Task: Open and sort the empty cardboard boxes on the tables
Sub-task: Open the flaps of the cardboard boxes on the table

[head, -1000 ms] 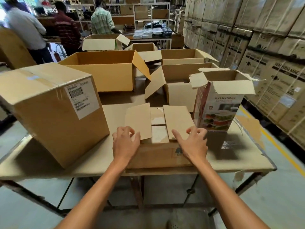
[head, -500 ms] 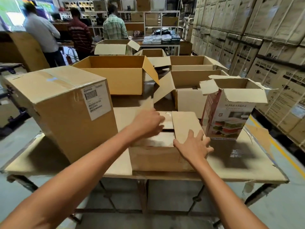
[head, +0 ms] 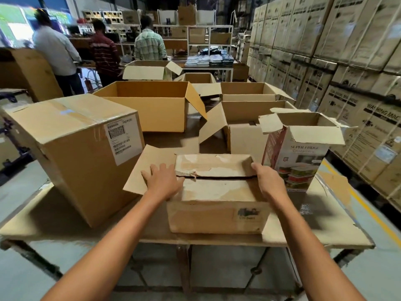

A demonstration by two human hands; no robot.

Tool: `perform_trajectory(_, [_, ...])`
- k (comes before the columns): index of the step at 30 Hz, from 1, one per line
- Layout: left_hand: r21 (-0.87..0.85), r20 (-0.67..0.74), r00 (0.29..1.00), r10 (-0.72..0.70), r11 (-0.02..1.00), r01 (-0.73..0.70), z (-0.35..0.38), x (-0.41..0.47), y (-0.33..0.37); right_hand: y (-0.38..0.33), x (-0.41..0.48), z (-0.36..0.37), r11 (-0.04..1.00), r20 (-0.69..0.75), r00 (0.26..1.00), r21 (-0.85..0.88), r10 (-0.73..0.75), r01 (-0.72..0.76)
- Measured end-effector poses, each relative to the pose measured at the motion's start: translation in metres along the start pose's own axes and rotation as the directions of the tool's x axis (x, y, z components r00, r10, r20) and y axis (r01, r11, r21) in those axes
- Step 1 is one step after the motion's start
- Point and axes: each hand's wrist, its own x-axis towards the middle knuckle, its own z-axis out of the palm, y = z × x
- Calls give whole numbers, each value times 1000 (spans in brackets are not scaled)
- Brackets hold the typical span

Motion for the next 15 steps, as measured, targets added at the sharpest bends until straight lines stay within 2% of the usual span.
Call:
perform_trajectory(1, [20, 17, 1000, -11, 1000, 11, 5, 1, 5, 2, 3, -12, 999, -64, 998, 48, -15, 19])
perform_trajectory(4, [40, 20, 998, -53, 998, 52, 12, 2, 16, 18, 10, -44, 974, -312, 944, 225, 107, -36])
perform_trajectory(6, [46, 18, 998, -63, 997, 63, 12, 3, 21, 35, 12, -52, 965, -404, 901, 255, 158, -55])
perform_trajectory(13, [47, 59, 996, -62, 997, 59, 17, 2, 19, 83, 20, -50, 951, -409, 889, 299, 207, -84])
perform_trajectory(15, [-131, 80, 995, -59, 989, 69, 25, 5, 11, 94, 20, -48, 932, -371, 898, 349, 235, -100])
